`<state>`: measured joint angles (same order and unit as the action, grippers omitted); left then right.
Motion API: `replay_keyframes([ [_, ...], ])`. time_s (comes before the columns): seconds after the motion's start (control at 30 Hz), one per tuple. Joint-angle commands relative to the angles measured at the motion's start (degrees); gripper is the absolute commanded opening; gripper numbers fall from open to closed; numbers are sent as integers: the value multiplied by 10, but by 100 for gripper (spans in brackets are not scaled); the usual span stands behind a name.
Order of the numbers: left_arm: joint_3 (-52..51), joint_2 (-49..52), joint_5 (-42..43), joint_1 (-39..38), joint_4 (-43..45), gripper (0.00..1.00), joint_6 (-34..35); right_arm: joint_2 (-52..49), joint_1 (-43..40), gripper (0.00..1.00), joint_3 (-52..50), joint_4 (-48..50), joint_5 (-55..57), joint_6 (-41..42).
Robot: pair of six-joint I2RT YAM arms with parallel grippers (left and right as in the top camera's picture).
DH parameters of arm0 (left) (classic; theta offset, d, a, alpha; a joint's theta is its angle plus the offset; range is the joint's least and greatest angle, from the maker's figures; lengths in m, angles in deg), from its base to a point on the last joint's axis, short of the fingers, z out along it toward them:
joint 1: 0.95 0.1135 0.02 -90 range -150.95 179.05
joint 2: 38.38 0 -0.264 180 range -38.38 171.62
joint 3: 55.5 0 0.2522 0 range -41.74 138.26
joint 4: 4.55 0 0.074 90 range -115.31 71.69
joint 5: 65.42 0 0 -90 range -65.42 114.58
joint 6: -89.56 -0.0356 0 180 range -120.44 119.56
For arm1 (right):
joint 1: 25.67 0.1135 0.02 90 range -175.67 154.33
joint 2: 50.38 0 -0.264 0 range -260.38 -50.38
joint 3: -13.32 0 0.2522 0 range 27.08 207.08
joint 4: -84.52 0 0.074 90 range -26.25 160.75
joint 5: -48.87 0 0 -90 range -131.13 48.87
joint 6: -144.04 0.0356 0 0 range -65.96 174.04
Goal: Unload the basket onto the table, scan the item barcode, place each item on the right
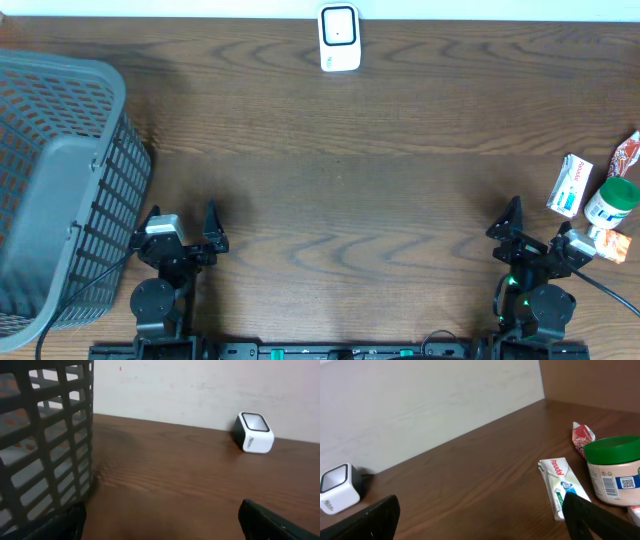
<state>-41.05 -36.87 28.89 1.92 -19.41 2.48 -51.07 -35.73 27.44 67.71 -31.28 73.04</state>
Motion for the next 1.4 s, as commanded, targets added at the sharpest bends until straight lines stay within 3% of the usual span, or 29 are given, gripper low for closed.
replay_keyframes([
  [0.0,-5,-3,6,-1,-27,97,-25,4,-5,99,0,-2,-1,-7],
  [1.27,-5,-2,6,-29,-26,97,-12,4,-5,99,0,-2,-1,-7],
  [1.37,-5,-2,6,-29,-26,97,-12,3,-5,99,0,-2,5,-39],
])
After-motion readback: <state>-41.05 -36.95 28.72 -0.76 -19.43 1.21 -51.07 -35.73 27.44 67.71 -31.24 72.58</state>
